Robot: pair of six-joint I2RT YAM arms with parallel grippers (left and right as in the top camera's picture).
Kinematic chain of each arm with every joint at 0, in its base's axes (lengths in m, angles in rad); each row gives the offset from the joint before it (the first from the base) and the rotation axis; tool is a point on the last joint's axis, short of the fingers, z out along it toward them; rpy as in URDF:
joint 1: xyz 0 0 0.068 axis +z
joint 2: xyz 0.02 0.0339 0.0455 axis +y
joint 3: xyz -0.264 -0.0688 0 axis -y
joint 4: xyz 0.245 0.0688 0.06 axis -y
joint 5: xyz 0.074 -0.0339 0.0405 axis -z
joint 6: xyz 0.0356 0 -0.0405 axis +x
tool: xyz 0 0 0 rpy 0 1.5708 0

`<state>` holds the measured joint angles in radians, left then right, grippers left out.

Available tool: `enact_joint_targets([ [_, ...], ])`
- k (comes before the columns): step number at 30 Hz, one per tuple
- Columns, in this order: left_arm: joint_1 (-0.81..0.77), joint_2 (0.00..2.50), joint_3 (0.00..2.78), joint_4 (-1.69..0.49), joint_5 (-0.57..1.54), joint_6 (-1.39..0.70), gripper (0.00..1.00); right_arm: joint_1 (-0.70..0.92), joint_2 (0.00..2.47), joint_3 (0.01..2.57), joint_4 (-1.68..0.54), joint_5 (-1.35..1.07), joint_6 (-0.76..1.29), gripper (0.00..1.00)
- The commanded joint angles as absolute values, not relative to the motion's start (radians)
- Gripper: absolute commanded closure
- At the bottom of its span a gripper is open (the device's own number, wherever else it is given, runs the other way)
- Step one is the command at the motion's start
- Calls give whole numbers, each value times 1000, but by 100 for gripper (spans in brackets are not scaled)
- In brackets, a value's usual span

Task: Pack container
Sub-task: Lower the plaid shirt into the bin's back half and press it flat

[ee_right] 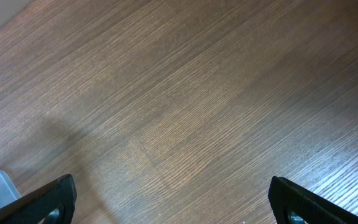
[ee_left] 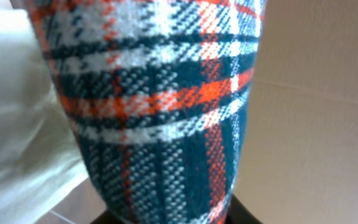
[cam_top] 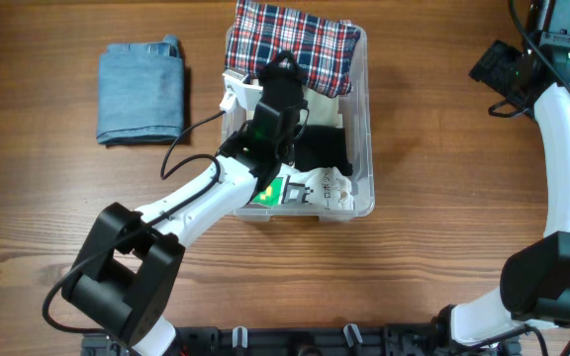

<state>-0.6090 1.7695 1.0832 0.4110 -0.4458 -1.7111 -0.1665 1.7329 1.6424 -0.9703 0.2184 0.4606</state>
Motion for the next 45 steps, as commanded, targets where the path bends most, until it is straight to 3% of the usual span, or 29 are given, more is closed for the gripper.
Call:
enact_joint_targets([
  [1,-615,1764,1111,427,-433,-1713,38,-169,1743,1641,-968,236,473,0],
  [5,-614,1764,1111,433,-423,-1713,10,-169,1743,1641,-968,236,474,0],
  [7,-615,1764,1111,447,-414,-1713,2,-169,1743,1641,-968,236,474,0],
  [12,-614,1763,1111,551,-365,-1689,1,-169,1743,1641,-968,236,474,0],
  [16,-614,1761,1111,678,-286,-1548,1,-169,1743,1641,-968,236,474,0],
  [21,-612,1758,1112,614,-252,-1383,1,-169,1743,1641,-968,236,474,0],
  [26,-613,1758,1113,495,-204,-1022,2,-169,1743,1641,-968,236,474,0],
  [28,-614,1758,1116,466,-198,-916,10,-169,1743,1641,-968,236,474,0],
  [32,-614,1758,1145,430,-198,-751,45,-169,1743,1641,-968,236,473,0],
  [35,-619,1758,1189,404,-197,-641,63,-169,1743,1641,-968,236,474,0],
  [37,-630,1758,1222,381,-198,-545,82,-169,1743,1641,-968,236,473,0],
  [38,-637,1758,1238,365,-199,-489,96,-169,1743,1641,-968,236,474,0],
  [45,-641,1765,1266,205,-289,-395,96,-169,1743,1641,-968,236,474,0],
])
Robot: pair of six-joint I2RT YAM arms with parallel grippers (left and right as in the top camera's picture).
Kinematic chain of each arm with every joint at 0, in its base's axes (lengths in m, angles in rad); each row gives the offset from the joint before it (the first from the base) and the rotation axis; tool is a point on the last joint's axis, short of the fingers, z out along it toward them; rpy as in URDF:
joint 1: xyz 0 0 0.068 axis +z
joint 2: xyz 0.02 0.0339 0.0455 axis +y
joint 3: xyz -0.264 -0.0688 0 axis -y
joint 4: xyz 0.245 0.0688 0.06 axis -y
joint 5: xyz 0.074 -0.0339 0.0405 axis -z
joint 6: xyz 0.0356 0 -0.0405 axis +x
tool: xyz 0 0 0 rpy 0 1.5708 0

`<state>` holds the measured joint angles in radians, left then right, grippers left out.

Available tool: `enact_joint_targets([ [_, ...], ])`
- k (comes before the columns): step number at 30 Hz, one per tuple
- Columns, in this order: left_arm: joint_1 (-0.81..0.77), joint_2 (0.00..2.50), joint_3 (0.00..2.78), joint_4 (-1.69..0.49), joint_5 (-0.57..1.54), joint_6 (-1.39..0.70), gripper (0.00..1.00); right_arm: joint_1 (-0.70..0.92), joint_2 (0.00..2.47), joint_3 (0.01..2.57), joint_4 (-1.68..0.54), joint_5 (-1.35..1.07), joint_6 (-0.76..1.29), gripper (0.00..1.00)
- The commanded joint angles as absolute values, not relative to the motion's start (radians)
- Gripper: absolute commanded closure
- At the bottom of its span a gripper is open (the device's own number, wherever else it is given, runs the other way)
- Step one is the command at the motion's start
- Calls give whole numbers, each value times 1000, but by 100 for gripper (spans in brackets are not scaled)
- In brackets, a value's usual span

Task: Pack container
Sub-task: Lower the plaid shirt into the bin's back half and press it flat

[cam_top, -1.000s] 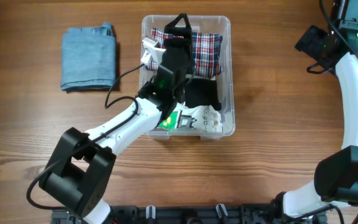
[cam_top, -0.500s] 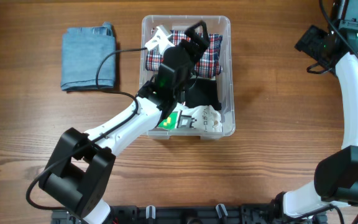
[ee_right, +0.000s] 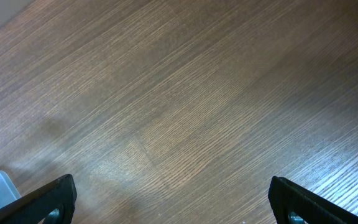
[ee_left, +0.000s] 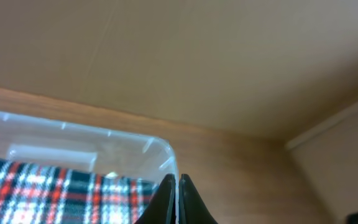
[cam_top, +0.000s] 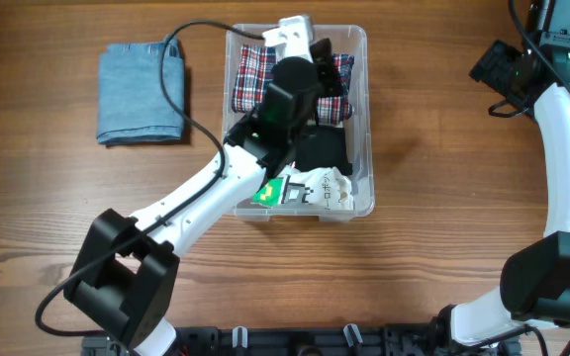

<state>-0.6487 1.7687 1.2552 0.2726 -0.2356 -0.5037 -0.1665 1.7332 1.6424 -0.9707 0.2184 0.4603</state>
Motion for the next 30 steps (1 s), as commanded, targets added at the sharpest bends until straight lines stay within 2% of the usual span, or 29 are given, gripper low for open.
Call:
enact_joint_targets([
  [1,-637,1771,1266,176,-289,-395,96,-169,1743,1641,-968,236,474,0],
  [20,-630,1914,1265,7,-288,-374,96,-169,1743,1641,-968,236,473,0],
  [30,-631,1887,1286,76,-289,-365,96,-169,1743,1641,-968,236,474,0],
])
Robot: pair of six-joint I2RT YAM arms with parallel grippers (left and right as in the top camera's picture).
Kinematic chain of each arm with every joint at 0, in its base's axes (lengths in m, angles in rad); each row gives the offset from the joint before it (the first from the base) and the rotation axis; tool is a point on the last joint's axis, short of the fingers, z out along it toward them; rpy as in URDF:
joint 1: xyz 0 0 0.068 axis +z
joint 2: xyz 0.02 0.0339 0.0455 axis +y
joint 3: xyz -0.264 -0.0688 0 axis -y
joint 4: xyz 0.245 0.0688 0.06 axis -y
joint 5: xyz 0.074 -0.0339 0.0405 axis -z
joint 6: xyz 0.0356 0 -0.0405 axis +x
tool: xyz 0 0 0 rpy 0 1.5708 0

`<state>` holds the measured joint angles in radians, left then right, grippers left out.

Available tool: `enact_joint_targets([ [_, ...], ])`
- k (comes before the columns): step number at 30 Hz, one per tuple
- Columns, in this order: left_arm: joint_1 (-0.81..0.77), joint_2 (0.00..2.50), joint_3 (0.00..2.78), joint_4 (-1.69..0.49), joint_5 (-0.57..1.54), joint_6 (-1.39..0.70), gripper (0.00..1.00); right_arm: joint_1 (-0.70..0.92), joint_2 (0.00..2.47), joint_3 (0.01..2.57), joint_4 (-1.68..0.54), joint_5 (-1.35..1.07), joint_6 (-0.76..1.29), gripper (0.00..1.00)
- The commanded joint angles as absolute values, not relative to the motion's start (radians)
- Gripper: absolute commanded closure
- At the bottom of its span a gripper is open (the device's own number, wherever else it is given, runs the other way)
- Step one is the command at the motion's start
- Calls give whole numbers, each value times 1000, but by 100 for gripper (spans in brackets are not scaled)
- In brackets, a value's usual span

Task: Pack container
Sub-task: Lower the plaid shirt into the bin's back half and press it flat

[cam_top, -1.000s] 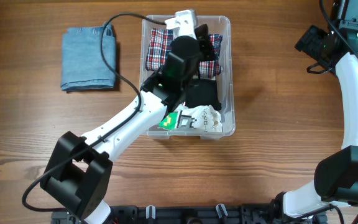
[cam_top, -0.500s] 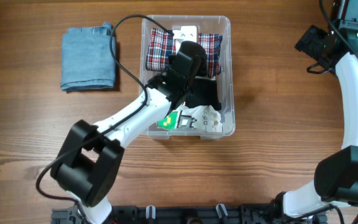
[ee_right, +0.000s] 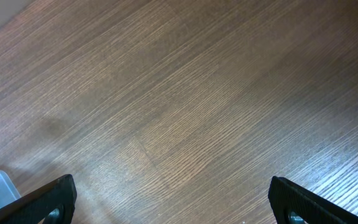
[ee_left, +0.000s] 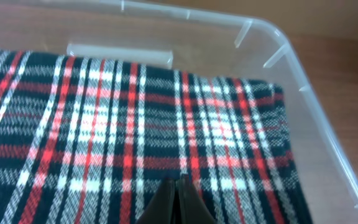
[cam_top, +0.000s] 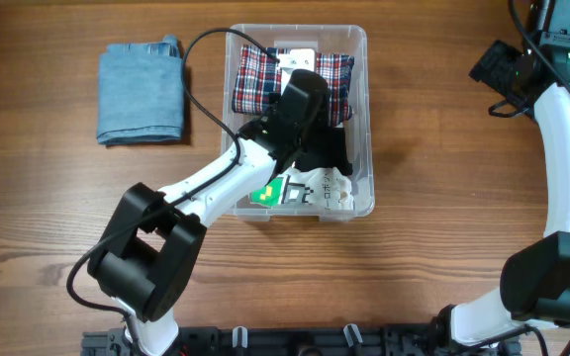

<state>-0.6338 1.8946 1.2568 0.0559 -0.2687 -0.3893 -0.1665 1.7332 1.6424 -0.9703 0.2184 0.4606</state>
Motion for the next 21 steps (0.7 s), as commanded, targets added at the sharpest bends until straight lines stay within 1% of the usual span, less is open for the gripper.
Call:
enact_joint_targets([
  [1,-631,1880,1296,74,-289,-365,96,-169,1743,1641,-968,236,474,0],
  [3,-631,1866,1309,62,-288,-365,96,-169,1743,1641,-968,236,474,0],
  [10,-632,1870,1311,-115,-273,-388,96,-169,1743,1641,-968,236,474,0],
  [13,-632,1894,1311,-155,-242,-400,96,-169,1743,1641,-968,236,474,0],
  [17,-630,1913,1310,-136,-236,-399,96,-169,1743,1641,-968,236,473,0],
  [21,-630,1894,1318,-39,-236,-368,96,-169,1743,1641,-968,236,474,0],
])
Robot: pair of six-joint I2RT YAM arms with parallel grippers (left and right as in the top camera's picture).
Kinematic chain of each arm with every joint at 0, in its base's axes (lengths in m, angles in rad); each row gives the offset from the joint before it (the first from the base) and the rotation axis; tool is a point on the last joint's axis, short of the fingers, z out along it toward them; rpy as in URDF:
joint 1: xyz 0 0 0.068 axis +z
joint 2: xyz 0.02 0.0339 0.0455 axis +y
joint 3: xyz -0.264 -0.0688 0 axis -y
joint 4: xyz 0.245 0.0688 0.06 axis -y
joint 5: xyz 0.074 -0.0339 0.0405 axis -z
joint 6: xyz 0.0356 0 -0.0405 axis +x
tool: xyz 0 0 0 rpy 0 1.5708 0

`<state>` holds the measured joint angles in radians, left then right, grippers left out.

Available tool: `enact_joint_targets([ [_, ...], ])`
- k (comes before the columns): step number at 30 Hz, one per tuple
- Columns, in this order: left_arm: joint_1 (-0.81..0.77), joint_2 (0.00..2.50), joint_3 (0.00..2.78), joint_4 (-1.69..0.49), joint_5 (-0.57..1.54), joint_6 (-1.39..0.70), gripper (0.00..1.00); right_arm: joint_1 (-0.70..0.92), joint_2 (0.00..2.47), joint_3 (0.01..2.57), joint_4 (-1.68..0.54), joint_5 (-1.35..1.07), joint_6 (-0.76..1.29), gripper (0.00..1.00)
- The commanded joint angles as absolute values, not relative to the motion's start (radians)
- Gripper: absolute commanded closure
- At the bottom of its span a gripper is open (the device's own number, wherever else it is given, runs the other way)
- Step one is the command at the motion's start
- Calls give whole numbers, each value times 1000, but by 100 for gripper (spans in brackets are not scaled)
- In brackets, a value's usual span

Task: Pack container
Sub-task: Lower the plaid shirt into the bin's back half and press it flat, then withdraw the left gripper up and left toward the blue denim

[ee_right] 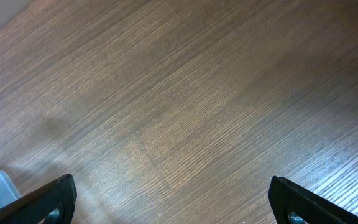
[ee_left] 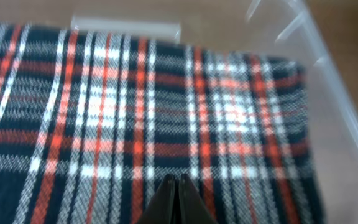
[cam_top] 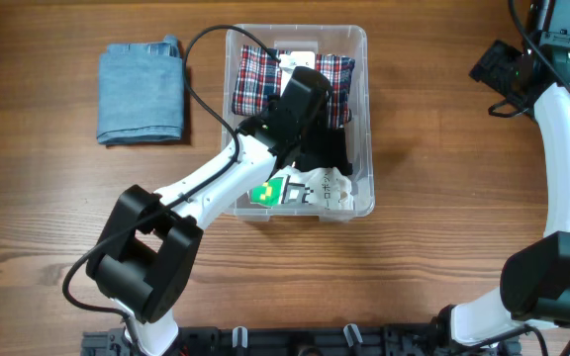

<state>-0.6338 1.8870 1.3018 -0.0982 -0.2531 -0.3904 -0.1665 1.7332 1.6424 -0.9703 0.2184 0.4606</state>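
The clear plastic container [cam_top: 362, 119] stands mid-table. A red, white and dark plaid cloth [cam_top: 252, 87] lies folded in its back part and fills the left wrist view [ee_left: 135, 106]. My left gripper [ee_left: 179, 182] is shut, with nothing between its fingers, its tips down against the plaid cloth. A black garment [cam_top: 322, 153] and a white packet with a green label [cam_top: 295, 191] lie in the container's front part. A folded blue cloth [cam_top: 142, 94] lies on the table to the left. My right gripper [ee_right: 173, 190] is open over bare wood at the far right.
The wooden table [cam_top: 443, 227] surrounds the container. The left arm's black cable [cam_top: 191, 74] loops over the container's left rim. The right arm [cam_top: 562, 129] curves along the right edge. A corner of the container shows low in the right wrist view.
My left gripper, still shut, has come a little closer onto the plaid cloth, which now looks larger in its view. The right arm has not moved.
First the plaid cloth sat bunched over the container's back rim with my left gripper at it. Then it lay lower inside the back part, my left gripper shut and empty above the far rim. Later the shut gripper pointed down at the cloth, and now rests on it.
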Motion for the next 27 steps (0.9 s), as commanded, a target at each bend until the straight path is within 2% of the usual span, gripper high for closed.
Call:
enact_joint_targets([
  [1,-630,1887,1322,-23,-236,-352,96,-169,1743,1641,-968,236,474,0],
  [5,-630,1815,1357,-5,-279,-287,95,-169,1743,1641,-968,236,474,0],
  [10,-625,1679,1362,-66,-467,-233,82,-169,1743,1641,-968,236,473,0],
  [12,-612,1633,1362,-115,-546,-207,69,-169,1743,1641,-968,236,474,0],
  [13,-601,1610,1362,-143,-587,-200,57,-169,1743,1641,-968,236,474,0],
  [14,-588,1591,1362,-169,-623,-187,42,-169,1743,1641,-968,236,474,0],
  [15,-574,1572,1362,-191,-658,-186,10,-169,1743,1641,-968,236,474,0],
  [16,-558,1556,1362,-210,-685,-186,0,-169,1743,1641,-968,236,474,0],
  [24,-351,1465,1362,-347,-702,-186,0,-168,1743,1641,-968,236,473,0],
  [27,-272,1462,1362,-386,-565,-165,0,-168,1743,1641,-968,236,474,0],
])
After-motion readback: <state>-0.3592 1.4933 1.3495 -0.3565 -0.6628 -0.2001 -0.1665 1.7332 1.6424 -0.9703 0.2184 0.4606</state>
